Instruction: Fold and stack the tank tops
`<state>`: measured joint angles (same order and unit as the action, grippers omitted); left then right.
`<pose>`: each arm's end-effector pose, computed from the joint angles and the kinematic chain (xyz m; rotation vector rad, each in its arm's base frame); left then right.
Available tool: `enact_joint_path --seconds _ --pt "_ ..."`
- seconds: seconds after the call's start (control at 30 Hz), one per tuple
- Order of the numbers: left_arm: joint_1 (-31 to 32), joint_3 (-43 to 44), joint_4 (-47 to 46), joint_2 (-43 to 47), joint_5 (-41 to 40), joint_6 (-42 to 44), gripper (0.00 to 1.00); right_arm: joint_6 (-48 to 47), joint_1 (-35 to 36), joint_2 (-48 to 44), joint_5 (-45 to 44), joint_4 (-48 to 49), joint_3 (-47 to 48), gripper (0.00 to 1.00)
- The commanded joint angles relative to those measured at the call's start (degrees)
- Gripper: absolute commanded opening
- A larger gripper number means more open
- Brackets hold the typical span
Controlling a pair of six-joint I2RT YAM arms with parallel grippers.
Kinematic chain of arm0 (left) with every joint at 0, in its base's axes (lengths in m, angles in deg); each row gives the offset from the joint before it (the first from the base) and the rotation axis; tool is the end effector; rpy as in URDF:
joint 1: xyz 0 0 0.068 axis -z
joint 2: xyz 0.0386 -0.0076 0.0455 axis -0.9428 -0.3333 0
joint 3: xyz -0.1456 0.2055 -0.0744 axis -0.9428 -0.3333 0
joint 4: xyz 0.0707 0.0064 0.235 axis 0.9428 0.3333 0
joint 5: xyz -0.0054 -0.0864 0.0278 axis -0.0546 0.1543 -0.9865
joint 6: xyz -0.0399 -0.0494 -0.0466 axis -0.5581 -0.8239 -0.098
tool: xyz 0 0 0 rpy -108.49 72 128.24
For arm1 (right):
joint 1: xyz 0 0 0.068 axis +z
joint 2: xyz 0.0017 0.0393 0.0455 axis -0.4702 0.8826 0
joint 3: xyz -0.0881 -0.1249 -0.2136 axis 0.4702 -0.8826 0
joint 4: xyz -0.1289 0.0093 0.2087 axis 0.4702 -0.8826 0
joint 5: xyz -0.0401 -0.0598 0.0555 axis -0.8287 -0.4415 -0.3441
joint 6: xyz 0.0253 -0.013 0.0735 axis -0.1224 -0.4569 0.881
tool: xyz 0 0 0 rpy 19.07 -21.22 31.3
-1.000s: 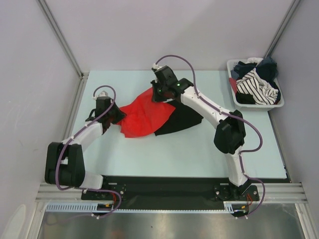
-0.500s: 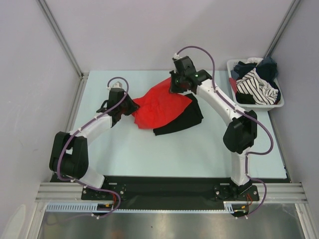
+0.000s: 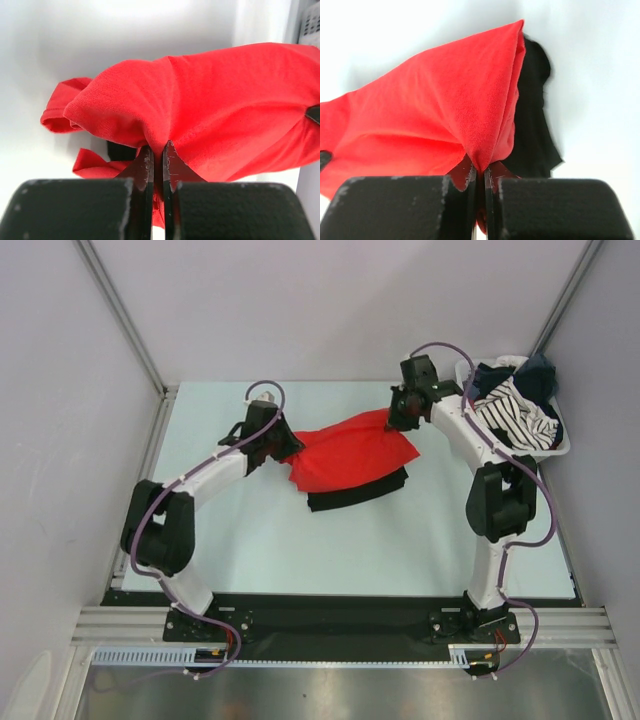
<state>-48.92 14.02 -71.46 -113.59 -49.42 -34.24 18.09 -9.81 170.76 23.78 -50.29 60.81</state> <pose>0.3607 -0.1477 0.2227 -0.4085 2.2798 -0.6812 0.4210 0.1431 0.2693 0.0389 2.4803 0.3772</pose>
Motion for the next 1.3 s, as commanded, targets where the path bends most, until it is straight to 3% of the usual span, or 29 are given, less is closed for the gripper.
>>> enact_joint_path --seconds 0.0,0.23,0.27,0.33,0.4,0.43,0.47,0.57,0.6,0.7,0.73,0.9,1.03,1.27 --pt "2.03 4.04 2.03 -2.25 0.69 -0.95 0.00 0.74 -3.37 -1.28 2.51 2.28 -2.85 0.00" --pt "2.83 7.37 2.12 -9.63 -0.27 -0.42 0.01 1.88 -6.28 3.72 4.36 5.97 -6.28 0.07" --pt "2.83 8.08 2.21 -10.51 -0.36 0.02 0.02 1.88 -6.55 5.73 4.71 6.41 -6.37 0.10" --pt "2.92 8.35 1.69 -12.36 -0.45 0.72 0.05 2.23 -7.25 7.33 5.32 7.56 -6.46 0.31" --pt "2.92 8.17 1.42 -12.72 -2.03 1.51 0.20 2.32 -7.69 8.12 5.68 9.23 -7.50 0.53" --pt "2.92 7.56 1.33 -12.63 -2.82 1.78 0.40 2.50 -7.87 8.04 5.68 9.67 -7.95 0.57" --pt "2.92 7.21 1.16 -12.28 -4.13 2.39 0.50 2.58 -7.87 7.25 5.59 10.71 -8.65 0.65" --pt "2.92 6.06 1.50 -10.35 -8.00 3.97 0.70 3.20 -8.22 4.88 5.68 13.44 -12.42 0.75" --pt "2.92 5.89 1.60 -9.91 -9.66 4.50 0.73 3.55 -8.22 2.87 5.50 14.32 -13.83 0.81" --pt "2.92 5.27 3.09 -7.01 -12.22 6.08 0.87 4.17 -8.66 -1.70 5.41 16.96 -18.58 0.83" --pt "2.83 4.66 3.53 -6.22 -12.93 6.43 0.99 4.43 -8.66 -2.67 5.33 17.40 -20.67 0.83" --pt "2.92 1.32 5.73 0.54 -15.04 8.28 1.00 4.78 -9.45 -9.00 5.67 21.79 -28.24 0.84" --pt "3.00 -7.26 2.22 6.70 -9.10 7.76 0.99 5.57 -10.15 -14.45 8.04 25.57 -33.96 0.84" --pt "4.76 -18.27 -8.66 10.57 -1.62 6.26 0.93 8.47 -13.58 -16.83 16.57 33.66 -42.58 0.67"
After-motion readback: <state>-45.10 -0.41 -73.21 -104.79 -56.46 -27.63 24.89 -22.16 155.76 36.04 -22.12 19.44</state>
